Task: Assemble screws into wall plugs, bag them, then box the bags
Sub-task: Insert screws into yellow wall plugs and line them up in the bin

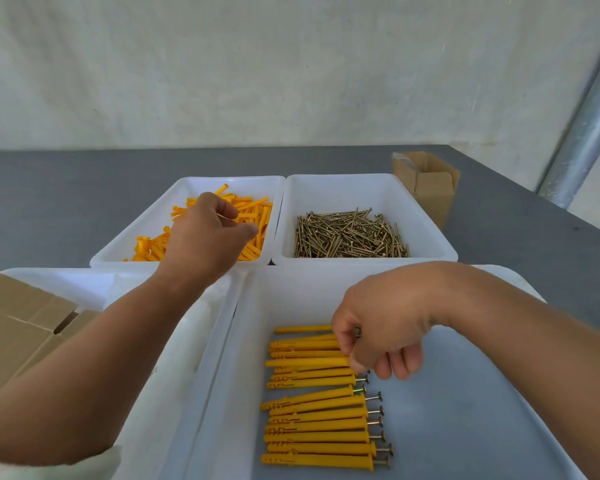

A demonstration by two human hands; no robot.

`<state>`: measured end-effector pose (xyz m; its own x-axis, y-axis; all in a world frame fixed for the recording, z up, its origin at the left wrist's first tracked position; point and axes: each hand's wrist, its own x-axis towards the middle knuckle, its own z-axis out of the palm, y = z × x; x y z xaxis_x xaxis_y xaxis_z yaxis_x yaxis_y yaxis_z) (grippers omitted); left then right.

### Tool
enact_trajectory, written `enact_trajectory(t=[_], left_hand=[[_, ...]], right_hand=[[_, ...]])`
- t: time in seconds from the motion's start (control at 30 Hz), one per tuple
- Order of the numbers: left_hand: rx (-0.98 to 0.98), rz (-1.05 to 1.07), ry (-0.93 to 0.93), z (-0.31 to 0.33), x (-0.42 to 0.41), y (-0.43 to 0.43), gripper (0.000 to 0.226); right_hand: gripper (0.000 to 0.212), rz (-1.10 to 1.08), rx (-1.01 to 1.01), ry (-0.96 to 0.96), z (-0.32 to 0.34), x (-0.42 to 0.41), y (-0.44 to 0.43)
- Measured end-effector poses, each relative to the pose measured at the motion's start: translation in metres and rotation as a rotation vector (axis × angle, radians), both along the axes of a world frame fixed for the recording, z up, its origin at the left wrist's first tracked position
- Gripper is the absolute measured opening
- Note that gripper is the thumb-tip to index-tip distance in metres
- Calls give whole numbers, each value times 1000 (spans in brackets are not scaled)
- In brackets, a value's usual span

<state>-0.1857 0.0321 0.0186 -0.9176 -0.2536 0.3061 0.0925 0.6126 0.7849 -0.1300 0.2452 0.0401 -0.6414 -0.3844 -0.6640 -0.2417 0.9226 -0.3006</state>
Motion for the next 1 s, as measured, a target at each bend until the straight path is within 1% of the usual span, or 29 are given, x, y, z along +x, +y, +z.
enact_trajectory(t=[0.07,0.17,0.3,0.4,0.5,0.57,0.63,0.7,0.73,0.8,0.87,0.93,1.0], left_hand=[[-155,23,-13,-4,0,-1,22],[-330,18,-64,-11,0,-4,21],[-546,-2,-107,-15,-2,-5,26],[-644,-86,-195,-18,-4,-6,45],[-729,-142,-293,-19,-4,-7,60],[-788,-161,-317,-19,-4,-7,66],[-812,-172,-315,-19,-4,-6,68],[-804,-175,-319,-18,-4,-6,69],[-804,-182,-326,-17,-4,-6,69],[-813,-198,-337,-17,-3,-6,69],[-811,-213,-336,-16,-3,-6,67],[-804,-230,-332,-16,-3,-6,64],[-795,-239,-330,-16,-3,-6,55]], right_hand=[[10,11,45,-30,-4,1,-2],[7,20,73,-45,-8,1,-3],[22,12,75,-58,-8,-1,-2],[25,4,65,-80,-7,-1,-2],[24,-11,-9,-59,0,-1,2],[20,-25,-94,65,8,-3,5],[19,-40,-181,331,13,-7,8],[24,-96,-286,623,13,-15,10],[27,-136,-325,731,11,-20,11],[32,-197,-304,859,5,-28,14],[38,-215,-204,860,-4,-35,20],[46,-224,-128,770,-13,-40,26],[56,-241,-76,655,-19,-44,31]])
